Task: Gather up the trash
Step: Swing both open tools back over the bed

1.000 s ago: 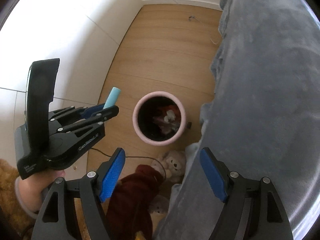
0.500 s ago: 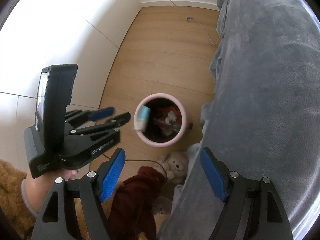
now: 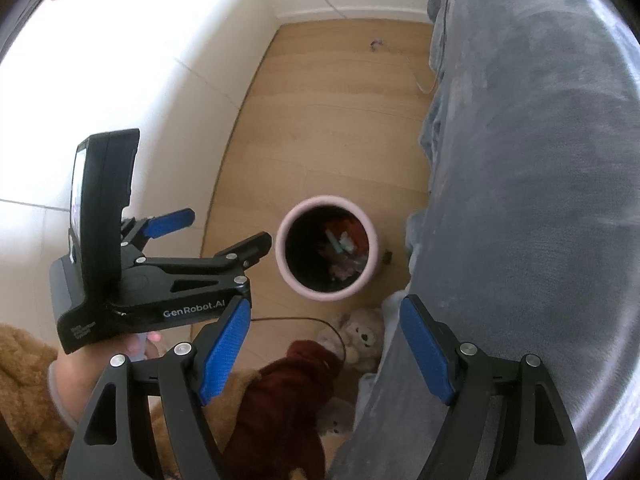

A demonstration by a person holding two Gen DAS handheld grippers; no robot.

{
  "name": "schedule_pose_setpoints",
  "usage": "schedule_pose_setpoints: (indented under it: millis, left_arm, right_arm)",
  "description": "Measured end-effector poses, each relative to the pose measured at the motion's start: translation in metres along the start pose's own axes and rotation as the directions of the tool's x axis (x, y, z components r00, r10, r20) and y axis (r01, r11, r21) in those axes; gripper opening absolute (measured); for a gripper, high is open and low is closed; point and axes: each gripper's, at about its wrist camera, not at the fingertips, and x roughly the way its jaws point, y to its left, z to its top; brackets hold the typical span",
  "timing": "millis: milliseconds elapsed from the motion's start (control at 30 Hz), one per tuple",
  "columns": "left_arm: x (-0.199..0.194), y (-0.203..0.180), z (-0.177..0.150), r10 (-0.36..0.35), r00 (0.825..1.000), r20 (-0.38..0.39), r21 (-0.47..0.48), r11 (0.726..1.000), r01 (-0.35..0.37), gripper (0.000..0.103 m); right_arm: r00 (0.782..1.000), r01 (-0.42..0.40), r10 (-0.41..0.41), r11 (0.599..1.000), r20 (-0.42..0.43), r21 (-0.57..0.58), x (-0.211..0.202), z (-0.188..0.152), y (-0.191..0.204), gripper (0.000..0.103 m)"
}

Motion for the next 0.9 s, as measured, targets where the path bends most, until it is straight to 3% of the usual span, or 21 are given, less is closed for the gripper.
schedule_pose_setpoints:
  millis: [100,200,333,400,467,533,633,733,800,900]
  left_arm:
    - [-0.033,-0.018,0.014,0.009,0.999,0.044,0.047,0.999,-0.011,0.102]
    - [-0.069,-0.052,0.03,-0.032,0.995,0.099,0.124,0.992,0.02,0.102]
    - [-0.114,-0.122,0.049,-0.123,0.977,0.174,0.291,0.954,0.069,0.102]
    - [-0.133,-0.17,0.054,-0.187,0.966,0.178,0.397,0.912,0.103,0.102]
    - [-0.145,-0.213,0.055,-0.238,0.956,0.172,0.489,0.863,0.127,0.102]
    - [-0.156,-0.265,0.05,-0.288,0.945,0.157,0.591,0.794,0.144,0.102]
    - [-0.164,-0.339,0.037,-0.355,0.928,0.117,0.706,0.686,0.173,0.102]
    - [-0.168,-0.402,0.02,-0.394,0.916,0.07,0.787,0.586,0.192,0.102]
    - [-0.17,-0.438,0.005,-0.398,0.916,0.049,0.823,0.536,0.189,0.102]
    - [-0.167,-0.494,-0.013,-0.367,0.93,0.014,0.86,0.479,0.177,0.102]
  right_arm:
    - [0.997,-0.039,0.036,0.998,0.064,0.044,-0.025,-0.005,-0.004,0.076]
    - [0.982,-0.07,0.046,0.989,0.185,0.126,-0.066,-0.019,-0.017,0.076]
    - [0.926,-0.084,-0.048,0.941,0.375,0.328,-0.138,-0.062,-0.055,0.076]
    - [0.897,-0.084,-0.123,0.895,0.424,0.438,-0.167,-0.089,-0.077,0.078]
    - [0.881,-0.076,-0.214,0.817,0.422,0.572,-0.192,-0.122,-0.107,0.085]
    - [0.868,-0.115,-0.258,0.727,0.425,0.677,-0.212,-0.158,-0.138,0.085]
    - [0.822,-0.15,-0.379,0.577,0.426,0.803,-0.243,-0.223,-0.179,0.085]
    - [0.779,-0.146,-0.507,0.427,0.37,0.892,-0.271,-0.285,-0.219,0.085]
    - [0.754,-0.176,-0.563,0.322,0.338,0.93,-0.286,-0.324,-0.247,0.085]
    - [0.743,-0.191,-0.602,0.227,0.291,0.955,-0.301,-0.36,-0.287,0.086]
